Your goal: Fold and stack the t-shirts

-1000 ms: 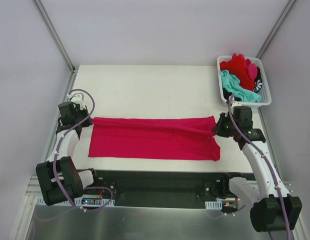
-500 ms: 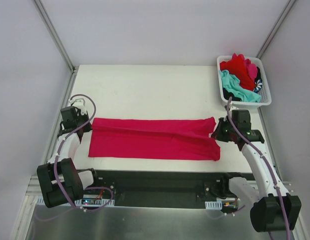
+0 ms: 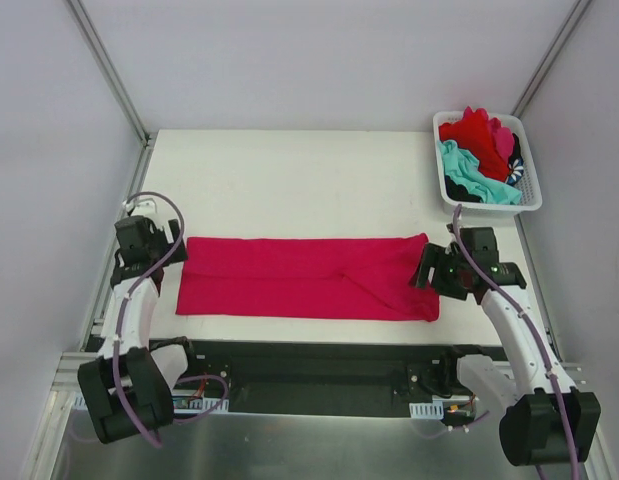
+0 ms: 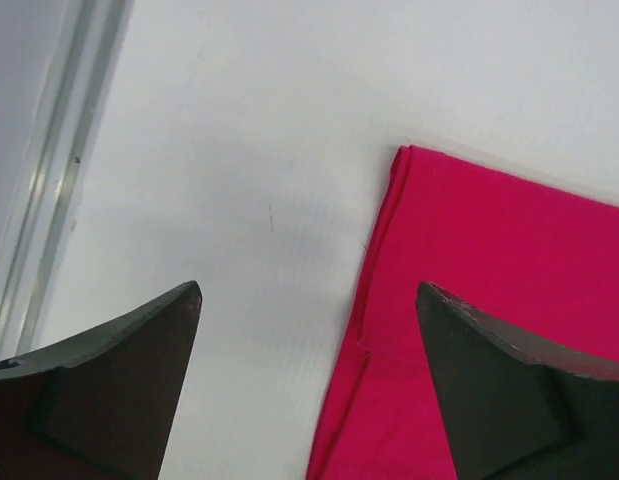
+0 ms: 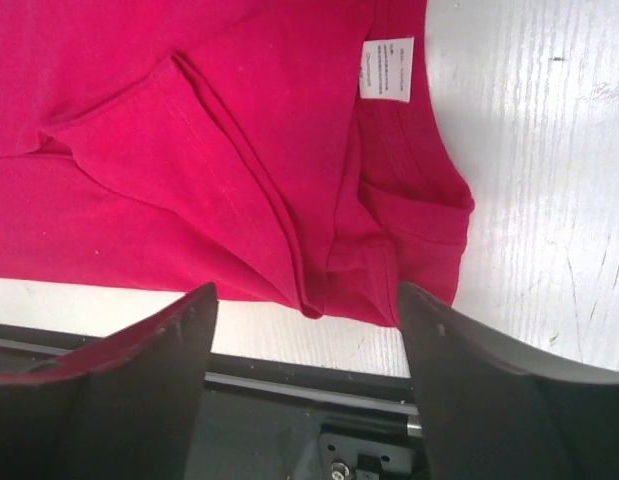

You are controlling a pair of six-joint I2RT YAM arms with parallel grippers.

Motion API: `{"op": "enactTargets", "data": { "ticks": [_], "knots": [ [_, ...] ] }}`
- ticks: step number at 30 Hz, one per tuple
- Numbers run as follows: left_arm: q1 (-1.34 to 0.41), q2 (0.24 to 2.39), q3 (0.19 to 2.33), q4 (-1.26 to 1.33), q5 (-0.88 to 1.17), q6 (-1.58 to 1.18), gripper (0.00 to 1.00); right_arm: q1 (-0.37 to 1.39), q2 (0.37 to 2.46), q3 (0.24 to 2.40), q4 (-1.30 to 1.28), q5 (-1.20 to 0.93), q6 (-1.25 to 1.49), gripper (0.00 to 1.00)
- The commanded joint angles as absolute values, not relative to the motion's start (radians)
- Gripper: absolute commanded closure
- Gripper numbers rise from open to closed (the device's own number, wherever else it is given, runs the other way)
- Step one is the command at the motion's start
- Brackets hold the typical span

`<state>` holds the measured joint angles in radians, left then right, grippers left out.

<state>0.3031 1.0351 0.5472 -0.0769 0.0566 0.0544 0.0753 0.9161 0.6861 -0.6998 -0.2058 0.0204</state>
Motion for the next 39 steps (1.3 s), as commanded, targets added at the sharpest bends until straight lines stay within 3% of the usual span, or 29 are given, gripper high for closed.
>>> {"op": "enactTargets", "data": {
  "ticks": [1, 5, 9, 15, 20, 27, 39],
  "knots": [
    [0.316, 0.904, 0.609, -0.124, -0.019, 0.041, 0.11, 0.069, 0.885, 0.761, -0.756, -0.241, 0.02, 0.21],
    [0.244, 0.882, 0.725, -0.17, 0.078, -0.108, 0.09, 0.074, 0.926, 0.821, -0.732, -0.282, 0.04, 0.19],
    [0.118, 1.01, 0.817, -0.247, 0.109, -0.357, 0.05, 0.095, 1.024, 0.885, -0.654, -0.264, 0.052, 0.19],
    [0.005, 1.207, 0.894, -0.342, 0.095, -0.629, 0.08, 0.135, 1.262, 0.994, -0.584, -0.253, 0.113, 0.2],
    [0.002, 1.307, 0.911, -0.379, 0.094, -0.614, 0.07, 0.273, 1.336, 0.996, -0.491, -0.242, 0.065, 0.19],
    [0.005, 1.445, 0.92, -0.411, 0.025, -0.598, 0.08, 0.285, 1.494, 0.98, -0.457, -0.261, 0.058, 0.26],
    [0.02, 1.431, 0.893, -0.42, 0.009, -0.561, 0.06, 0.337, 1.585, 0.956, -0.413, -0.276, 0.006, 0.39]
  ]
}}
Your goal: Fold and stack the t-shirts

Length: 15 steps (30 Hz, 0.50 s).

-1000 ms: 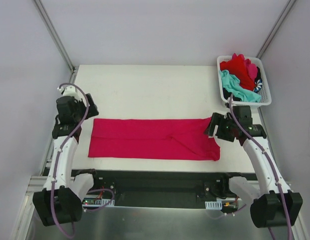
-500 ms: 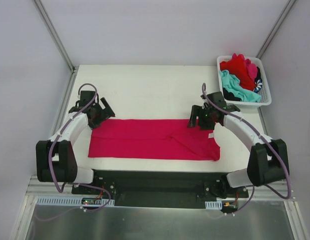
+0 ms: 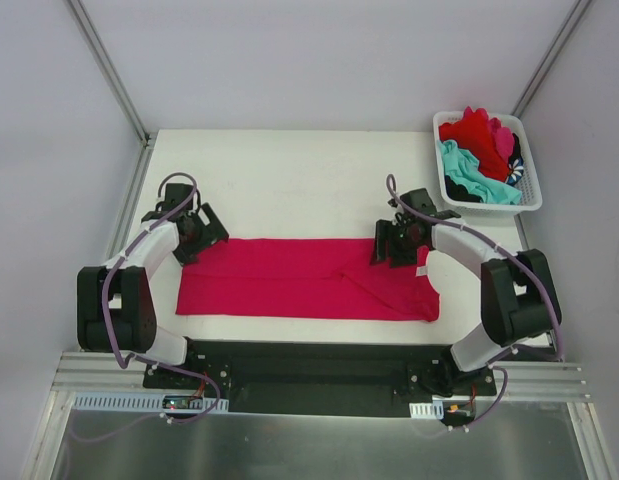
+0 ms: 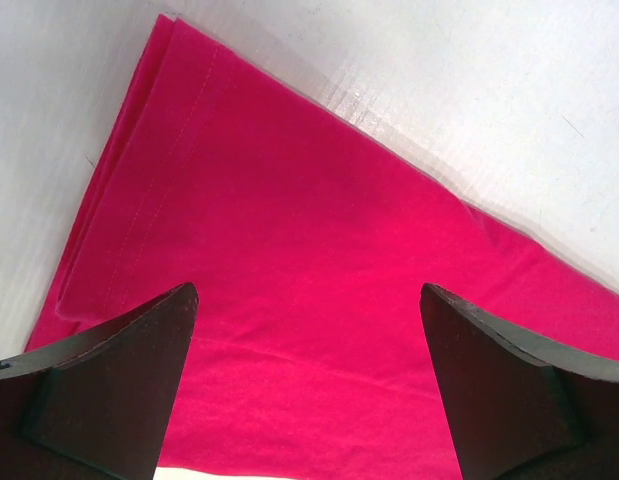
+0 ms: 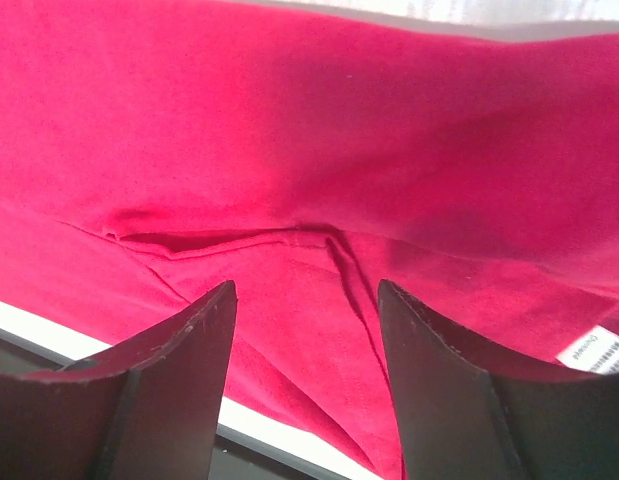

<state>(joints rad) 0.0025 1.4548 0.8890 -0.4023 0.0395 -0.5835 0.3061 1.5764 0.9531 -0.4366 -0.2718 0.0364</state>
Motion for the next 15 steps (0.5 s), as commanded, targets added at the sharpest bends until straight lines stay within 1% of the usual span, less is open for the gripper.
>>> {"op": "enactTargets", "data": {
  "ticks": [1, 10, 13, 14, 15],
  "knots": [
    [0.023, 1.43, 0.891, -0.42, 0.011, -0.56, 0.06, 0.342, 1.588, 0.954, -0.411, -0.265, 0.006, 0.39],
    [0.029, 1.424, 0.881, -0.42, 0.02, -0.551, 0.06, 0.353, 1.624, 0.951, -0.397, -0.233, 0.005, 0.51],
    [0.032, 1.414, 0.877, -0.422, 0.018, -0.546, 0.06, 0.353, 1.634, 0.954, -0.39, -0.242, 0.005, 0.61],
    [0.032, 1.411, 0.879, -0.42, 0.02, -0.545, 0.06, 0.357, 1.635, 0.953, -0.387, -0.241, 0.005, 0.69],
    [0.035, 1.408, 0.876, -0.42, 0.018, -0.542, 0.06, 0.357, 1.635, 0.954, -0.384, -0.236, 0.006, 0.74]
  ]
}}
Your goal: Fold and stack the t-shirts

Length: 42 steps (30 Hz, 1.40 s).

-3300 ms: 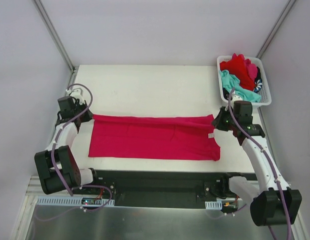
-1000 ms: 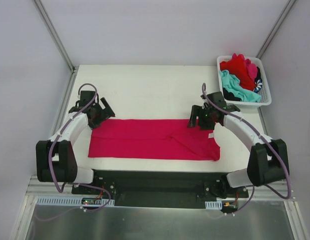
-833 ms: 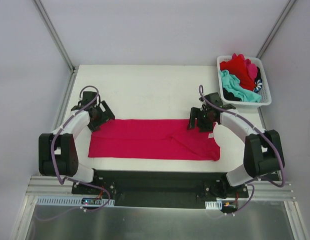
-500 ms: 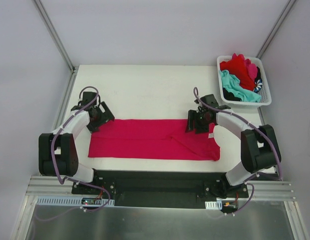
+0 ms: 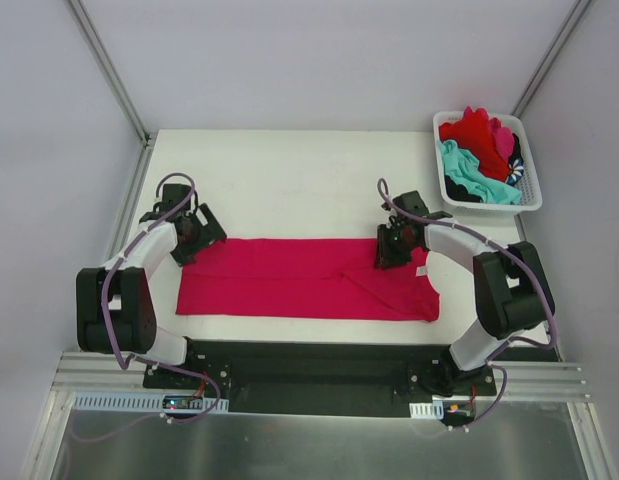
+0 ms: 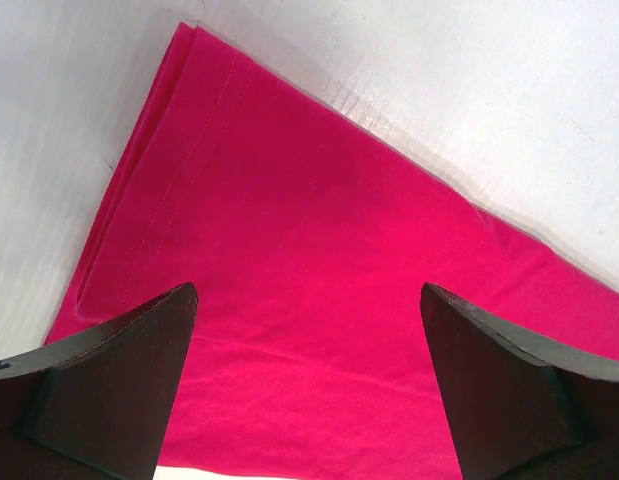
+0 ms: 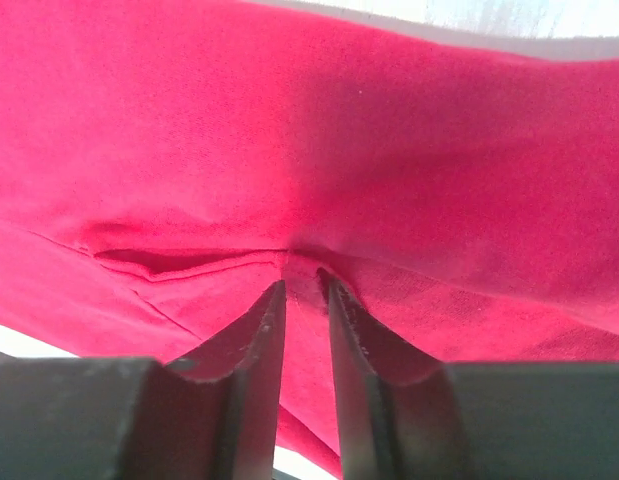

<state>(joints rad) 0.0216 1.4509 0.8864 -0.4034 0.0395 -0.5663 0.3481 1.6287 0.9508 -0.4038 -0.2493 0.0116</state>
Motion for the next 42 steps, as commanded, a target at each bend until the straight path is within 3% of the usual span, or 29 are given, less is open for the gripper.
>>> {"op": "enactTargets", "data": {
  "ticks": [1, 2, 4, 12, 20, 22, 23, 24, 29, 32, 36, 42],
  "knots": [
    [0.035, 1.408, 0.874, -0.42, 0.017, -0.54, 0.06, 0.359, 1.635, 0.953, -0.382, -0.236, 0.006, 0.79],
    [0.038, 1.404, 0.874, -0.42, 0.018, -0.538, 0.06, 0.36, 1.635, 0.951, -0.38, -0.239, 0.005, 0.89],
    [0.044, 1.397, 0.873, -0.42, 0.017, -0.537, 0.06, 0.362, 1.631, 0.948, -0.383, -0.241, 0.005, 0.99],
    [0.06, 1.387, 0.868, -0.42, 0.02, -0.528, 0.05, 0.397, 1.476, 0.896, -0.408, -0.336, 0.008, 0.99],
    [0.067, 1.404, 0.88, -0.42, 0.017, -0.514, 0.06, 0.558, 1.413, 0.789, -0.41, -0.387, 0.034, 0.99],
    [0.067, 1.407, 0.881, -0.42, 0.02, -0.503, 0.06, 0.6, 1.413, 0.763, -0.422, -0.364, 0.038, 0.89],
    [0.067, 1.408, 0.881, -0.422, 0.021, -0.497, 0.06, 0.612, 1.399, 0.758, -0.425, -0.364, 0.038, 0.7],
    [0.067, 1.411, 0.884, -0.422, 0.026, -0.494, 0.06, 0.624, 1.385, 0.755, -0.429, -0.345, 0.046, 0.57],
    [0.067, 1.416, 0.884, -0.42, 0.035, -0.485, 0.06, 0.643, 1.252, 0.819, -0.535, -0.344, 0.058, 0.22],
    [0.067, 1.416, 0.894, -0.42, 0.038, -0.482, 0.06, 0.643, 1.16, 0.882, -0.617, -0.266, 0.057, 0.13],
    [0.067, 1.42, 0.919, -0.417, 0.051, -0.488, 0.06, 0.641, 1.153, 0.943, -0.634, -0.135, 0.042, 0.1],
    [0.067, 1.427, 0.92, -0.411, 0.081, -0.495, 0.06, 0.569, 1.376, 0.931, -0.532, -0.113, 0.038, 0.11]
  ]
}}
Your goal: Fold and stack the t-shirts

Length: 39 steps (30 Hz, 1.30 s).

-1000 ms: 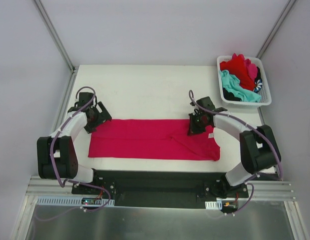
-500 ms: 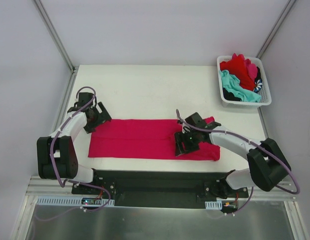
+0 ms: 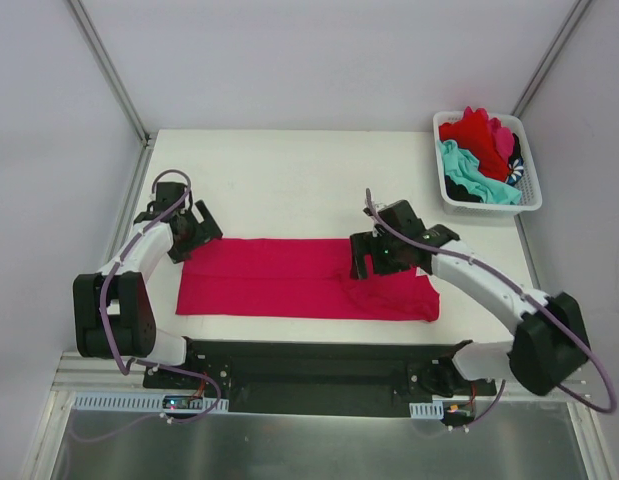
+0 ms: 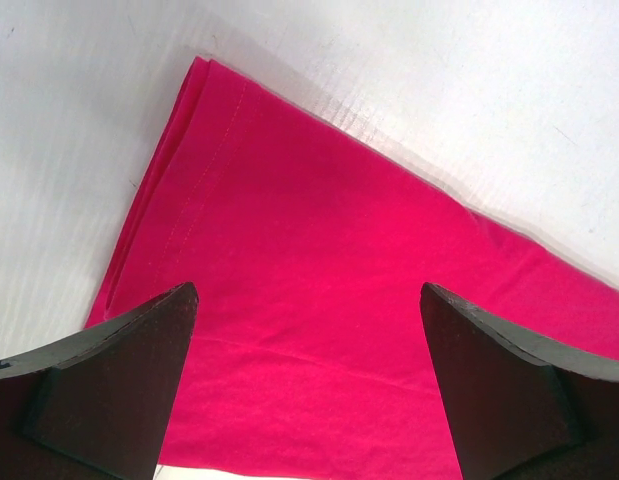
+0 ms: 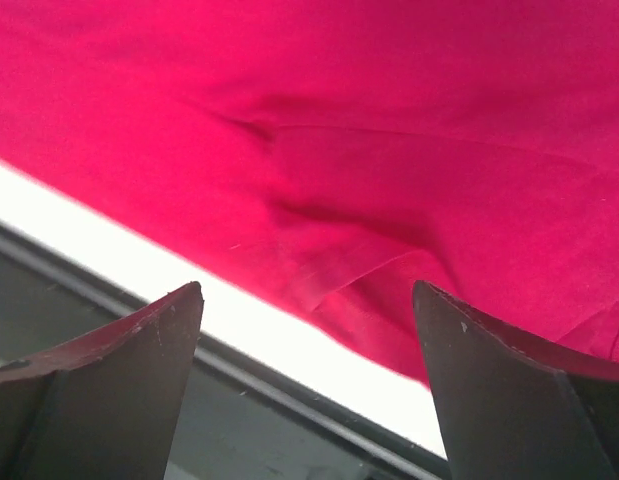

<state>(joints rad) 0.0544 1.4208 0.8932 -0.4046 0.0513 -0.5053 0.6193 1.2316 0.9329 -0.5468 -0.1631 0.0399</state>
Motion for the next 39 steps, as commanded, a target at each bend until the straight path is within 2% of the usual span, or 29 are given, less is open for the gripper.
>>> {"op": "enactTargets", "data": {
  "ticks": [1, 7, 13, 23, 39],
  "knots": [
    [0.066, 1.416, 0.911, -0.408, 0.083, -0.497, 0.06, 0.565, 1.411, 0.924, -0.484, -0.123, 0.025, 0.11],
    [0.066, 1.362, 0.859, -0.4, 0.08, -0.5, 0.06, 0.563, 1.486, 0.939, -0.376, -0.225, 0.006, 0.12],
    [0.066, 1.338, 0.847, -0.397, 0.069, -0.486, 0.06, 0.565, 1.543, 0.924, -0.386, -0.313, -0.02, 0.11],
    [0.069, 1.313, 0.839, -0.4, 0.071, -0.477, 0.06, 0.58, 1.43, 0.841, -0.429, -0.342, 0.023, 0.11],
    [0.069, 1.338, 0.857, -0.399, 0.081, -0.446, 0.06, 0.753, 1.333, 0.735, -0.48, -0.356, 0.179, 0.13]
  ]
}}
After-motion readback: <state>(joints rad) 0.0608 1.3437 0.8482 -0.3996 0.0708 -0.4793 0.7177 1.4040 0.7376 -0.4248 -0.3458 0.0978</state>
